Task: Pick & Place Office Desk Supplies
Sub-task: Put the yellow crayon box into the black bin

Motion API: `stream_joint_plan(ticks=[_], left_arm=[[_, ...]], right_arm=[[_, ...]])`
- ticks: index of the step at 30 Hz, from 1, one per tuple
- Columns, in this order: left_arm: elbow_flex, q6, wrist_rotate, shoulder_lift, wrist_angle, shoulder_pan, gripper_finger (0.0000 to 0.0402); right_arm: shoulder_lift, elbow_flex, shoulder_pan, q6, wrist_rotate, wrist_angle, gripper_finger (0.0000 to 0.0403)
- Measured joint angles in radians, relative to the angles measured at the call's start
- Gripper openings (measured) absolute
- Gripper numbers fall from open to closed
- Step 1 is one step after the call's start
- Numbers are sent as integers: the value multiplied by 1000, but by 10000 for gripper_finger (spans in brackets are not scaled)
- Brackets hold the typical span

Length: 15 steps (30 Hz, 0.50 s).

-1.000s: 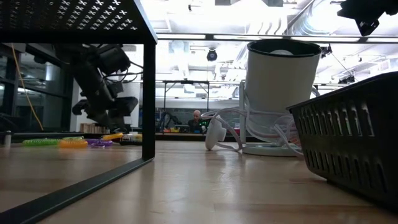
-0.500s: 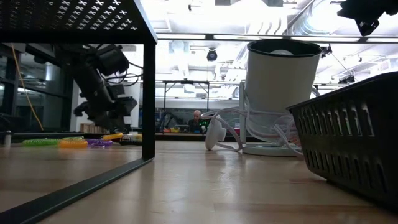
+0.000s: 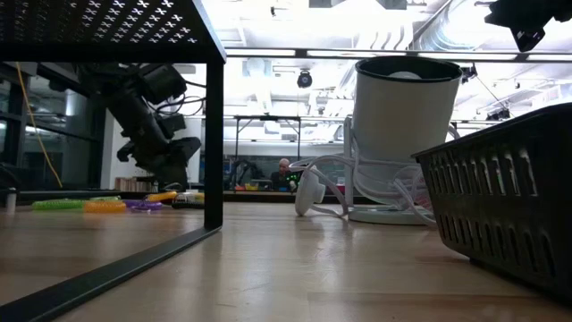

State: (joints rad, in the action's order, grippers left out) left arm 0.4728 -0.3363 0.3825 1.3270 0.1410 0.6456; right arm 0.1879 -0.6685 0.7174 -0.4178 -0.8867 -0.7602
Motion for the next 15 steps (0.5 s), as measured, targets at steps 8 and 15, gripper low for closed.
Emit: stream_joint_plan(ticks=[8,15], left_arm=[[0,0,39,48,64,0,173],[0,0,40,125,186,9,173]], right_arm=[[0,0,0,0,0,0,85],[0,0,0,0,0,0,85]])
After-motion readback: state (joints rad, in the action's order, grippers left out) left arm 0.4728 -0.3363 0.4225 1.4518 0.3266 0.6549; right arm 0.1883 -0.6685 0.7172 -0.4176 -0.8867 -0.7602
